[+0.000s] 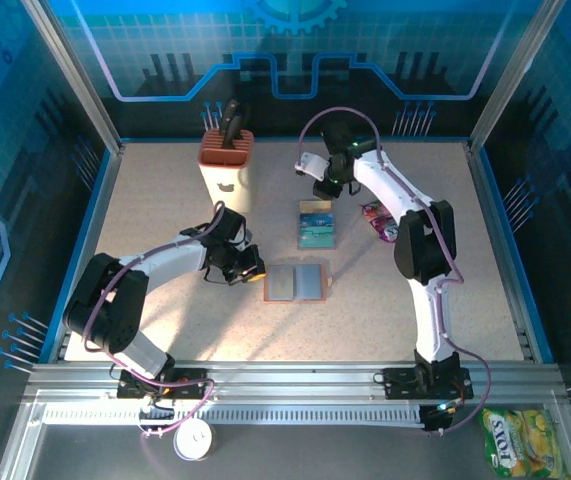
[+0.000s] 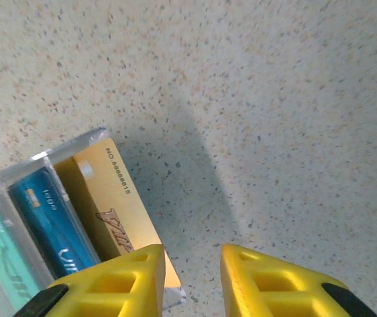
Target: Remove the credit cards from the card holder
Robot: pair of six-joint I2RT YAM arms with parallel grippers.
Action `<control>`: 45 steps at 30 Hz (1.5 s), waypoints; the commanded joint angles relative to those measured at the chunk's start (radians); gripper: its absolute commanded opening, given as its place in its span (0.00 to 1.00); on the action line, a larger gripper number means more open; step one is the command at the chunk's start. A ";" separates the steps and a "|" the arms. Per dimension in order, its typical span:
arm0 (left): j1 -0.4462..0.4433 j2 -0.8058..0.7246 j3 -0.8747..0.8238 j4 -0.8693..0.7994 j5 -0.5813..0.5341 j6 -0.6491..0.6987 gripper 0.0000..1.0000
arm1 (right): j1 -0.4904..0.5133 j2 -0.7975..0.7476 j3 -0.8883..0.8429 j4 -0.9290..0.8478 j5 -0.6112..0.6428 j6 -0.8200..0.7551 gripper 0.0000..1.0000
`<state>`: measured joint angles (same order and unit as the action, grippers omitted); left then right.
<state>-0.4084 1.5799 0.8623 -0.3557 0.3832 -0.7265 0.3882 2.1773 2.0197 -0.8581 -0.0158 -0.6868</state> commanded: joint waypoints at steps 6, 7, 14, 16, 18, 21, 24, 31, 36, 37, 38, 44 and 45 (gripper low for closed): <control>0.008 -0.007 -0.041 0.038 0.044 -0.001 0.06 | 0.058 -0.188 -0.201 0.136 -0.038 0.287 0.29; 0.008 -0.004 -0.041 0.043 0.048 -0.001 0.06 | 0.069 -0.209 -0.234 0.152 -0.035 0.330 0.28; 0.008 0.015 -0.051 0.071 0.070 -0.004 0.06 | 0.130 -0.343 -0.465 0.293 -0.106 0.621 0.21; 0.007 0.020 -0.054 0.076 0.073 -0.002 0.06 | 0.141 -0.375 -0.534 0.339 -0.133 0.727 0.17; 0.006 0.029 -0.055 0.083 0.079 -0.002 0.05 | 0.150 -0.395 -0.596 0.384 -0.163 0.833 0.12; 0.005 0.042 -0.056 0.088 0.084 -0.001 0.04 | 0.166 -0.421 -0.678 0.449 -0.220 0.954 0.07; 0.006 0.049 -0.060 0.084 0.071 0.001 0.04 | 0.181 -0.433 -0.739 0.492 -0.257 1.069 0.04; 0.002 0.078 -0.070 0.100 0.085 -0.001 0.03 | 0.242 -0.404 -0.814 0.547 -0.298 1.221 0.01; -0.009 0.098 -0.071 0.112 0.099 -0.001 0.03 | 0.274 -0.360 -0.801 0.484 -0.325 1.287 0.01; -0.010 0.101 -0.071 0.112 0.098 0.000 0.03 | 0.282 -0.357 -0.807 0.482 -0.325 1.292 0.02; -0.010 0.103 -0.072 0.112 0.094 -0.001 0.03 | 0.289 -0.355 -0.810 0.482 -0.326 1.296 0.04; -0.010 0.115 -0.080 0.113 0.086 -0.001 0.03 | 0.320 -0.322 -0.824 0.476 -0.368 1.326 0.15; -0.010 0.117 -0.080 0.112 0.085 -0.001 0.03 | 0.327 -0.315 -0.828 0.480 -0.371 1.334 0.17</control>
<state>-0.4149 1.6768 0.7979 -0.2474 0.4507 -0.7269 0.6914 1.8381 1.2087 -0.3679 -0.3473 0.6144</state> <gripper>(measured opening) 0.051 0.160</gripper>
